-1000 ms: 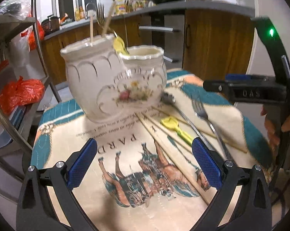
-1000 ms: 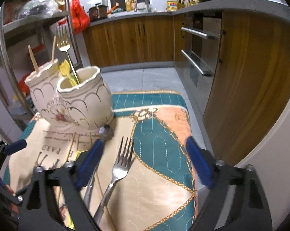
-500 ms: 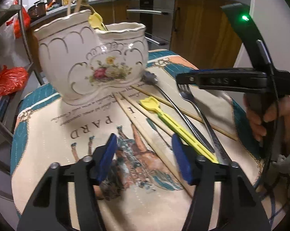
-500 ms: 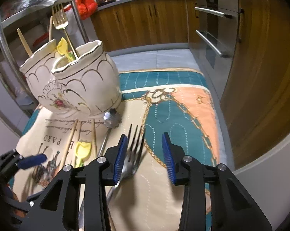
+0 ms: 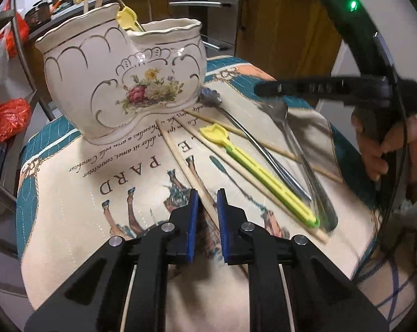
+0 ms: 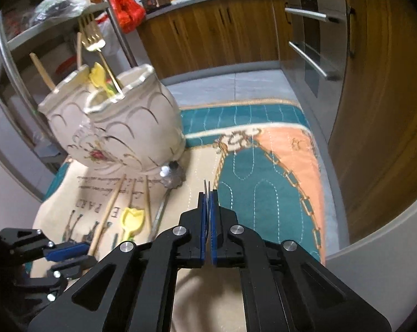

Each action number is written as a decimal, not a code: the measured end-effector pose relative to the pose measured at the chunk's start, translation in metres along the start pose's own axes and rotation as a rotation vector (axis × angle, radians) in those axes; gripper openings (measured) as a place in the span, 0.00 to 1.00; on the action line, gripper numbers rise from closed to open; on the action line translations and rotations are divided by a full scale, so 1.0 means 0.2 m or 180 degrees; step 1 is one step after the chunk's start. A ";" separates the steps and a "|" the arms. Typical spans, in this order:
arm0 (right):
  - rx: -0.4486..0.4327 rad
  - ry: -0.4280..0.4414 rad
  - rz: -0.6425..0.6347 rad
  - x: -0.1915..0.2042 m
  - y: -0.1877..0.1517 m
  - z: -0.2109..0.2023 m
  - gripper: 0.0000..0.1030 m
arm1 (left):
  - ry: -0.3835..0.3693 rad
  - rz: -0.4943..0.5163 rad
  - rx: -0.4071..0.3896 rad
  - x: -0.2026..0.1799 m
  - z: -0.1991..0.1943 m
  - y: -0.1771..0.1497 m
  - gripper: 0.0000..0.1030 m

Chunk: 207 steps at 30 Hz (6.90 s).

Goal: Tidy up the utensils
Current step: 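Lift the chopstick toward the tall cup while the right tool carries the silver fork, then drop the chopstick into the tall cup while the right tool drops the fork in the short cup, then move both open tools back down over the utensils on the cloth, then grasp a chopstick with the left tool while the right tool grasps a yellow spoon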

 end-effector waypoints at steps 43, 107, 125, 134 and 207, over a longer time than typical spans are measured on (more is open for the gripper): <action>-0.1770 -0.0354 -0.0477 0.25 0.27 -0.72 0.03 | 0.0112 0.0114 -0.1973 0.14 -0.68 0.28 0.04; -0.1759 -0.0686 -0.0545 0.29 0.61 -0.16 0.04 | 0.0273 -0.0354 -0.2053 0.63 -0.32 0.72 0.40; -0.1779 -0.0354 -0.0241 0.20 0.56 -0.34 0.94 | 0.0497 -0.0507 -0.2148 0.65 -0.45 0.59 0.94; -0.1553 -0.0471 -0.0134 0.12 0.42 -0.39 0.95 | 0.0519 -0.0505 -0.2021 0.58 -0.48 0.50 0.95; -0.0311 0.0124 -0.0123 0.30 -0.09 -0.25 0.10 | 0.0399 -0.0268 -0.1058 0.23 -0.28 0.17 0.94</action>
Point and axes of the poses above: each gripper's, at about its wrist camera, not at the fingertips, and z roughly the way its jaws point, x to its left, y to its top, the point moved 6 cm from there along z, roughly the way its jaws point, and after that the axes turned 1 degree about y, right-handed, at the moved point
